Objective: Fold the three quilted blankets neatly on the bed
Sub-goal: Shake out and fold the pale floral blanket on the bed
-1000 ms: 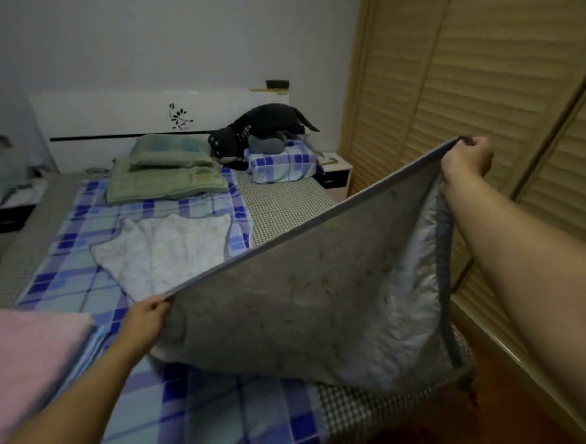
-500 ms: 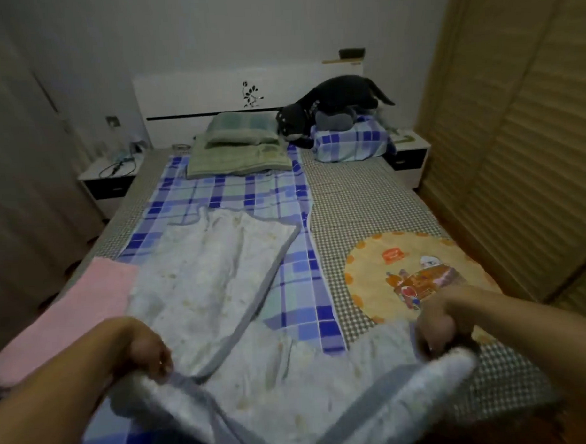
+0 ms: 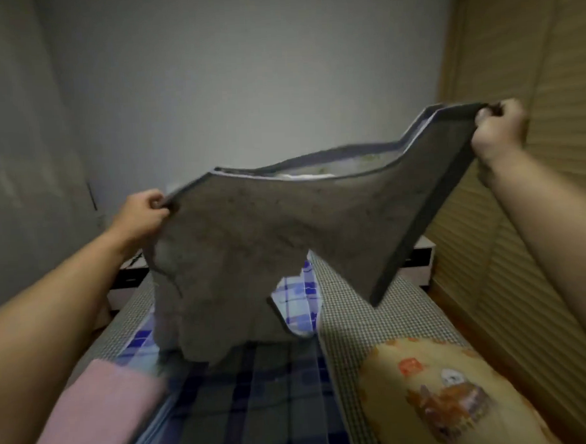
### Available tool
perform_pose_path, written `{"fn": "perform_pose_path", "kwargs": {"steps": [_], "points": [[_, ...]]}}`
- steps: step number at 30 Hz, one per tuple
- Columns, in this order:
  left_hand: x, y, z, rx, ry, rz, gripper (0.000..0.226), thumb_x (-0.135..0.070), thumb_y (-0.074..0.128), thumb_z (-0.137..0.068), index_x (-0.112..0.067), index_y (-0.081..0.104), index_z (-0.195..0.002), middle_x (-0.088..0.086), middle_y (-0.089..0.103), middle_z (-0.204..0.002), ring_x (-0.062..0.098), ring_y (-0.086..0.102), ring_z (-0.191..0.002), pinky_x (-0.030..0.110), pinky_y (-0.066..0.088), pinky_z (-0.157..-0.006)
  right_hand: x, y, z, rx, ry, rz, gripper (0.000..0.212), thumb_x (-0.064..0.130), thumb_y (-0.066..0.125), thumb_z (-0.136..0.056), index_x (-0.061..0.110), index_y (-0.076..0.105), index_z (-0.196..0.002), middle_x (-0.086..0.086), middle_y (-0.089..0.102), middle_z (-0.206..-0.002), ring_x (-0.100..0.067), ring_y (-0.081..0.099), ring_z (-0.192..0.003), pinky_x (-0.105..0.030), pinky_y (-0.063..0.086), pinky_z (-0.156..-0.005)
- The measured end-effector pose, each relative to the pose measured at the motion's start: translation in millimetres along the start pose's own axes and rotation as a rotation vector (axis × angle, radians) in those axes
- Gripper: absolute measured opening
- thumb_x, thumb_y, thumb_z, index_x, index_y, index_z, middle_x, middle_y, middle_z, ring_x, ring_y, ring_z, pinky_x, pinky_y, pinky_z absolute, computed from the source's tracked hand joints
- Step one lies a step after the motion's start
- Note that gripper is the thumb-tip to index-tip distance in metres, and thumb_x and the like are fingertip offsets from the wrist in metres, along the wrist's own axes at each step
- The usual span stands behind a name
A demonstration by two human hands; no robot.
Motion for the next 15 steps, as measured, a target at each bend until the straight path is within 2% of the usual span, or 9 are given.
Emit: {"fn": "perform_pose_path", "kwargs": {"steps": [2,4,5,7,9,11,13,15], "points": [[25,19,19,0.064,-0.007,-0.068,0.026,0.012,0.053,-0.087,-0.009,0.06,-0.074,0.008,0.055,-0.071,0.021,0.05,-0.074,0.019,0.038,-0.053,-43,7,8,0.116,0.089,0.041,0.014,0.015,0.05,-0.097,0.012,0.062,-0.105,-0.005,0.063,-0.104,-0.019,0.056,-0.089,-0.02,0.046,-0.071],[51,28,28,-0.048,0.0,-0.121,0.021,0.014,0.053,-0.085,0.002,0.068,-0.092,0.016,0.063,-0.085,0.025,0.056,-0.084,0.019,0.044,-0.065,-90,-13,20,-0.026,0.233,0.088,0.024,0.018,0.048,-0.098,0.01,0.062,-0.117,-0.008,0.063,-0.117,-0.023,0.058,-0.101,-0.026,0.045,-0.08],[61,32,30,-0.089,0.0,-0.15,0.024,0.014,0.054,-0.084,0.001,0.069,-0.098,0.019,0.065,-0.092,0.029,0.059,-0.088,0.025,0.047,-0.073,-105,-24,27,-0.084,0.287,0.119,0.026,0.018,0.048,-0.1,0.011,0.061,-0.121,-0.005,0.062,-0.119,-0.023,0.058,-0.107,-0.026,0.043,-0.083],[73,50,36,-0.017,-0.052,-0.172,0.024,0.008,0.056,-0.086,-0.007,0.07,-0.099,0.019,0.067,-0.097,0.034,0.061,-0.09,0.04,0.05,-0.081,-133,-29,40,0.013,0.306,0.214,0.028,0.016,0.049,-0.101,0.009,0.061,-0.125,-0.011,0.062,-0.126,-0.028,0.058,-0.116,-0.028,0.043,-0.089],[82,76,56,0.218,-0.127,-0.097,0.018,-0.001,0.059,-0.092,-0.015,0.07,-0.094,0.014,0.068,-0.095,0.032,0.062,-0.088,0.045,0.052,-0.083,-164,-35,52,0.085,0.318,0.272,0.027,0.015,0.052,-0.1,0.008,0.062,-0.124,-0.012,0.062,-0.124,-0.032,0.058,-0.116,-0.031,0.044,-0.09],[94,105,97,0.506,-0.157,-0.069,0.012,-0.009,0.062,-0.095,-0.015,0.071,-0.09,0.011,0.068,-0.09,0.028,0.063,-0.086,0.045,0.051,-0.083,-205,-48,70,0.161,0.315,0.351,0.024,0.014,0.055,-0.097,0.01,0.063,-0.119,-0.015,0.064,-0.119,-0.034,0.06,-0.11,-0.036,0.046,-0.089],[122,140,161,0.844,-0.096,-0.245,0.011,-0.014,0.066,-0.091,-0.017,0.069,-0.081,0.002,0.067,-0.083,0.023,0.063,-0.084,0.036,0.049,-0.079,-260,-62,108,0.417,0.324,0.483,0.017,0.009,0.059,-0.095,0.008,0.066,-0.111,-0.018,0.065,-0.109,-0.033,0.06,-0.097,-0.039,0.047,-0.083],[157,177,247,1.18,0.02,-0.496,0.009,-0.017,0.064,-0.084,-0.016,0.063,-0.075,-0.004,0.061,-0.077,0.016,0.06,-0.08,0.025,0.041,-0.07,-328,-90,156,0.644,0.374,0.68,0.009,0.005,0.063,-0.092,0.003,0.067,-0.1,-0.021,0.066,-0.1,-0.03,0.057,-0.083,-0.035,0.044,-0.071]]}}
Point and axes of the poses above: each hand's wrist, its own z-axis away from the middle knuckle, its own y-axis out of the palm, x = y × z, the point moved 5 cm from there along -z, towards the middle knuckle
